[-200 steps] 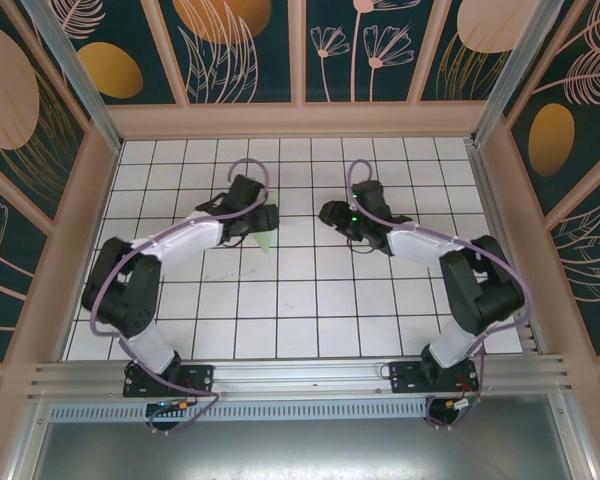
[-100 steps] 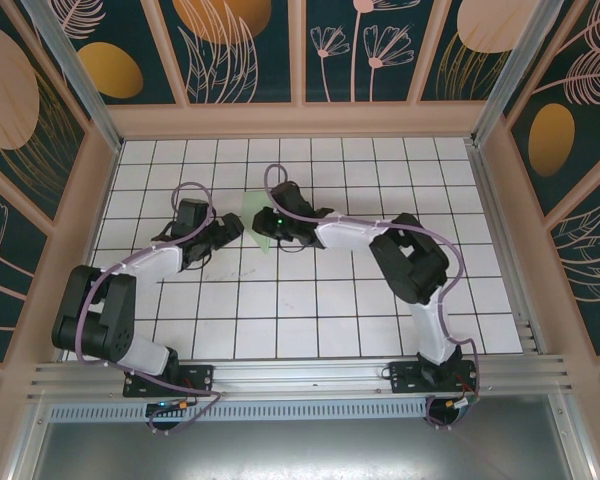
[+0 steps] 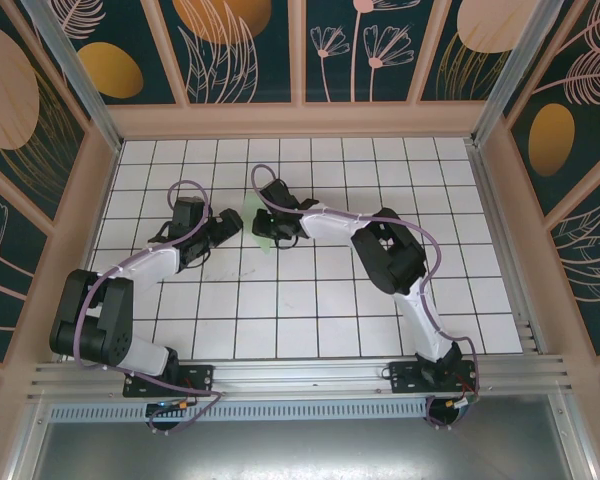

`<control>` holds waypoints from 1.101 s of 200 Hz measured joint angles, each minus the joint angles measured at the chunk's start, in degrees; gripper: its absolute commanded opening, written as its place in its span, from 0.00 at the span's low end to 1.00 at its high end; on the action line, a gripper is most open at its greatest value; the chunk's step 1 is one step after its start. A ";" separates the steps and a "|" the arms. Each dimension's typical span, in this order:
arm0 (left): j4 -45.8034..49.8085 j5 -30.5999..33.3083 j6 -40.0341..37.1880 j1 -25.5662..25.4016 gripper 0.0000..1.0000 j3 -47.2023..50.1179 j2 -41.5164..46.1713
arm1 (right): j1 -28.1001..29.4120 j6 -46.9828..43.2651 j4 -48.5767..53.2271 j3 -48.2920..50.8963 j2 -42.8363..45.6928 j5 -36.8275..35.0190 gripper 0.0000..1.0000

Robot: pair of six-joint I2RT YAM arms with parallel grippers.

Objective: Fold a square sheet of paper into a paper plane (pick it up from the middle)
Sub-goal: Move the paper to the center of the table, then fold the wing for the fifth time at the center of the table.

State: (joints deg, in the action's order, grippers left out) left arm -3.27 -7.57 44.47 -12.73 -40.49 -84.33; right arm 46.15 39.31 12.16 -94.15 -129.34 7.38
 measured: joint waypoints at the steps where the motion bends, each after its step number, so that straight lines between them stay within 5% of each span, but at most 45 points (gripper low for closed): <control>1: 0.00 0.00 0.00 0.00 0.98 0.00 0.00 | -0.02 -0.22 0.11 0.00 -0.02 0.00 0.23; 111: -3.37 -5.53 0.02 0.00 0.98 0.02 -0.15 | -2.49 -37.62 5.20 20.00 14.56 3.65 0.30; 160: -7.56 -12.13 1.07 0.00 0.98 1.29 -0.46 | -2.93 -24.09 1.22 24.90 25.31 2.10 0.44; 220: -9.20 -17.73 3.54 -0.02 0.99 4.55 0.81 | -1.38 -1.84 -9.07 34.25 31.39 -0.48 0.43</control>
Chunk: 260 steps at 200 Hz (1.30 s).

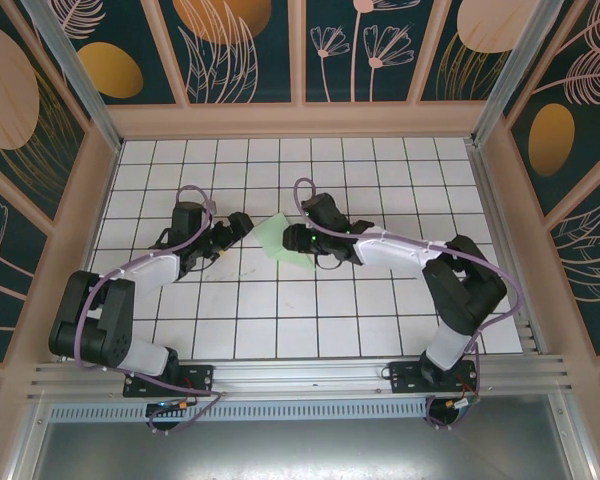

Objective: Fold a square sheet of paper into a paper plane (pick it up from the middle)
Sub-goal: Fold the wing for the fifth time at the center of the table.

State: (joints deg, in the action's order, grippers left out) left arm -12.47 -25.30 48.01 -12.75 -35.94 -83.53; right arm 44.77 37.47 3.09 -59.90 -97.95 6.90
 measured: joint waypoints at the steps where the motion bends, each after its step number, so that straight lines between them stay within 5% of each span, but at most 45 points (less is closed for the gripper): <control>1: -0.09 -0.07 0.04 -0.02 0.99 0.09 0.07 | 0.02 0.31 -0.07 0.02 -0.11 0.02 0.43; 74: -1.53 -2.89 3.23 -3.52 0.96 1.49 0.39 | -1.07 4.92 -1.81 -3.58 -9.25 0.09 0.38; 146: -2.32 -5.84 6.16 -5.66 0.78 0.11 -5.73 | -3.10 6.40 -2.38 -4.33 -11.45 2.99 0.34; 260: -2.51 -8.90 7.82 -7.32 0.62 -1.70 -10.36 | -6.71 9.09 -10.23 2.01 -11.52 10.84 0.34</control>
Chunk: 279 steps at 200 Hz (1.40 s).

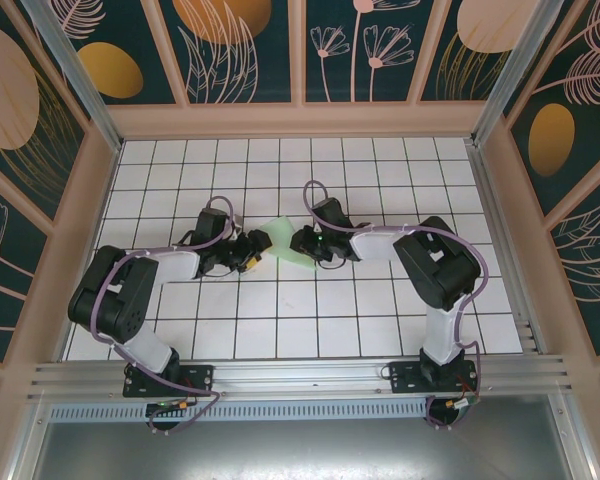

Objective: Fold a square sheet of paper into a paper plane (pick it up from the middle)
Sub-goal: Fold the wing for the fifth time at the center of the table.

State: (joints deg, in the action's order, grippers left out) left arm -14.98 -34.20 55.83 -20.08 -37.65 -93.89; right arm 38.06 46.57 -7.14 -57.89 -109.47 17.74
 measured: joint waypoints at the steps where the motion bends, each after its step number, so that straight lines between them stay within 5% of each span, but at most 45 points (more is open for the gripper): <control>1: -0.02 -0.02 0.02 0.00 0.62 -0.02 -0.02 | 0.00 0.02 -0.04 0.02 0.00 0.04 0.34; 196: -7.54 -4.00 5.16 -1.03 0.33 -2.67 -8.85 | -2.51 3.34 -9.20 4.50 0.00 6.60 0.34; 279: -9.49 -4.63 7.02 -1.05 0.21 -2.71 -10.16 | -2.73 3.32 -11.61 5.53 0.35 7.76 0.44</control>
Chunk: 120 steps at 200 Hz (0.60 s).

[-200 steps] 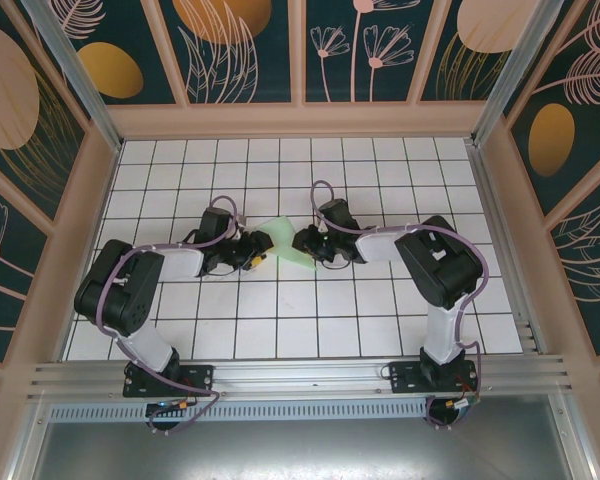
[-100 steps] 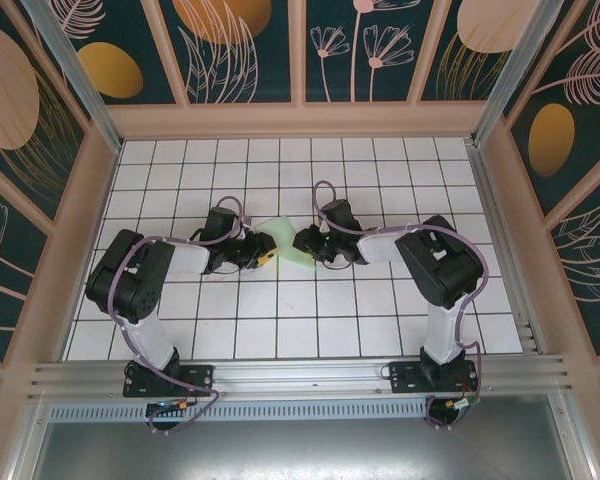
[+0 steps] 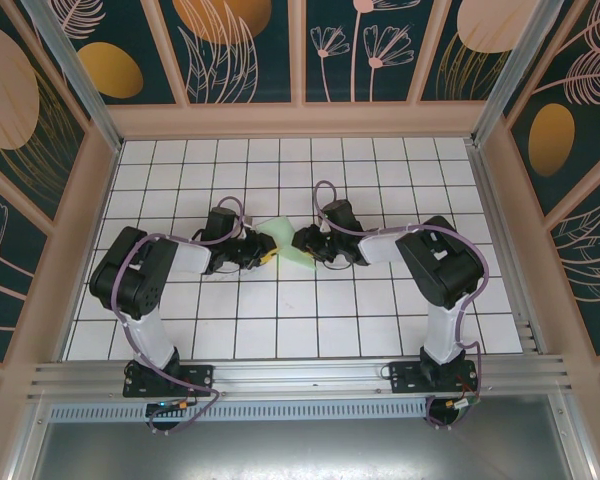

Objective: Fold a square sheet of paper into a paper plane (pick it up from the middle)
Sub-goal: Fold the wing for the fifth time at the center of the table.

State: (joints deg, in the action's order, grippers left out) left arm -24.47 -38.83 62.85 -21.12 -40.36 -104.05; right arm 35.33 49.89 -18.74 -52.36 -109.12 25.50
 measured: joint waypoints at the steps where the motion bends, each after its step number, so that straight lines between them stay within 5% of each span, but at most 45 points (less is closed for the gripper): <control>1: -0.02 0.02 -0.02 0.00 0.20 0.00 -0.02 | 0.00 0.00 -0.07 0.02 0.00 0.04 0.44; 47: -1.33 -0.17 0.98 0.00 0.01 0.00 -0.44 | 0.00 -3.13 -0.79 0.66 1.46 -0.57 0.52; 120: -1.97 -0.15 2.19 0.00 0.01 0.00 -0.26 | 2.08 -24.35 -0.44 2.69 9.29 -10.73 0.48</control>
State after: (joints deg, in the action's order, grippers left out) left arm -26.44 -38.98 65.04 -21.12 -40.36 -104.31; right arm 37.41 25.54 -19.18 -49.67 -99.83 14.76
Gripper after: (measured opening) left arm 0.057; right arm 0.485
